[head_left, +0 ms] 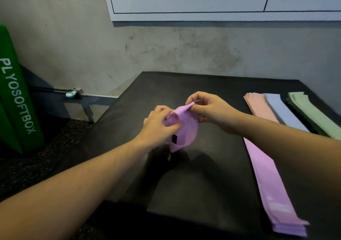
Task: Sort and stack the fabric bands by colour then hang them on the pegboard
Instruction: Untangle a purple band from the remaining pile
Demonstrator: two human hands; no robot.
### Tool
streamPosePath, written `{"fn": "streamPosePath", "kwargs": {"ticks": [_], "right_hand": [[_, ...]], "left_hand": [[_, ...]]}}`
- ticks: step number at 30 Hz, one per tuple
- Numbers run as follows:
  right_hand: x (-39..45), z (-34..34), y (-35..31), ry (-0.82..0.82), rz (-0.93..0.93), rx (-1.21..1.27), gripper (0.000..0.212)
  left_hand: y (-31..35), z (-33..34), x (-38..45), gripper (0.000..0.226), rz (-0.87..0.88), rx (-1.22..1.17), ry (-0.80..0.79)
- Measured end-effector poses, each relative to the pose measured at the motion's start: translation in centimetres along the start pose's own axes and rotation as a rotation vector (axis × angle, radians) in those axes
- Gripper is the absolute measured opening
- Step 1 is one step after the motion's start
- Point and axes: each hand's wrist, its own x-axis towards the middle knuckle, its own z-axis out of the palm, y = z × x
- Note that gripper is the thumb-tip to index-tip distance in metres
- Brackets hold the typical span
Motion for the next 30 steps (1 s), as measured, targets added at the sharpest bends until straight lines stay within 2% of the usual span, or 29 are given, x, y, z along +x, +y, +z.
{"fn": "streamPosePath", "kwargs": {"ticks": [2, 5, 8, 13, 20, 24, 30], "right_hand": [[-2.0, -0.7, -0.9, -0.01, 0.024, 0.08, 0.02], [-5.1, -1.9, -2.1, 0.022, 0.052, 0.158, 0.02], [-8.1, -3.0, -3.1, 0.083, 0.062, 0.224, 0.025], [-13.0, -4.6, -4.5, 0.125, 0.05, 0.236, 0.032], [-19.0, -6.2, -7.2, 0.171, 0.02, 0.189, 0.025], [-21.4, -6.6, -8.4, 0.224, -0.002, 0.164, 0.033], [-24.2, -7.1, -9.5, 0.289, 0.019, 0.136, 0.034]], "left_hand": [[1.9, 0.0, -1.2, 0.022, 0.026, -0.098, -0.039], [4.9, 0.2, -3.1, 0.008, 0.036, -0.278, -0.104], [7.3, 0.6, -4.9, 0.01, 0.049, -0.369, -0.119], [11.1, 0.8, -7.5, 0.002, 0.049, -0.446, -0.149], [15.9, -0.2, -10.6, 0.022, 0.074, -0.528, -0.236], [18.2, -0.6, -12.4, 0.015, 0.065, -0.549, -0.247], [20.4, -0.4, -14.6, 0.015, 0.037, -0.616, -0.235]]}}
